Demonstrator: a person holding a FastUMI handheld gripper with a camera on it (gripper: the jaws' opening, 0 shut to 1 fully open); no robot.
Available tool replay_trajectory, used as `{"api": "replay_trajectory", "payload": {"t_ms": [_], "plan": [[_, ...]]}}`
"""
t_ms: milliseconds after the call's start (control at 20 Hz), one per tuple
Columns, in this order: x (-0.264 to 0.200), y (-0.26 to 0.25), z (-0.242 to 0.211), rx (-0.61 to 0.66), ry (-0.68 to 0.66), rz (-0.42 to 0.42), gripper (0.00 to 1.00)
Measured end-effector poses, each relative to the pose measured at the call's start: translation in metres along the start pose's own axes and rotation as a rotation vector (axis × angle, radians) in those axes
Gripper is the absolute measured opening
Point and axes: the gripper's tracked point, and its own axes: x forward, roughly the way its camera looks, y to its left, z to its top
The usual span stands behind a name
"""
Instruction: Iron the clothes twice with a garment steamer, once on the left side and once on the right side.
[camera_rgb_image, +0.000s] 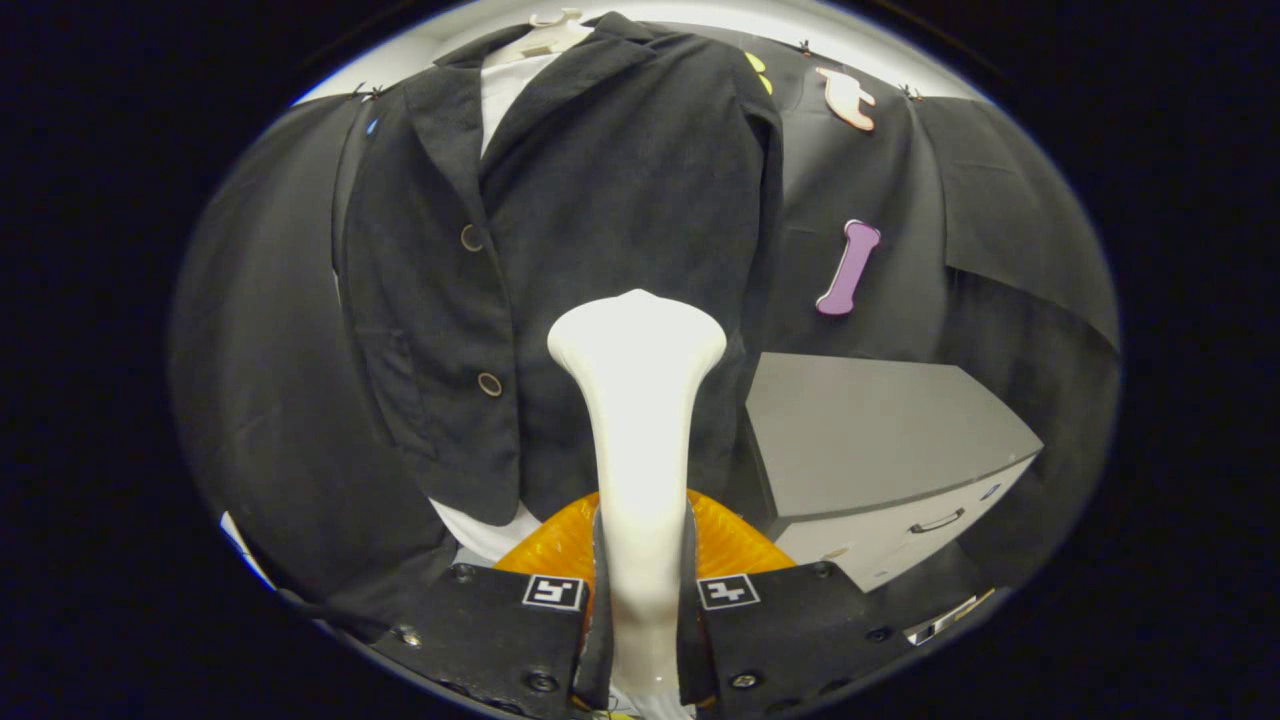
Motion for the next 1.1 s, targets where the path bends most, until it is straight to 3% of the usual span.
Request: {"api": "replay_trajectory", "payload": {"t_ms": [1100], "plan": [[0.040,0.004,-0.114,-0.024,0.088,0.000,0.28]]}}
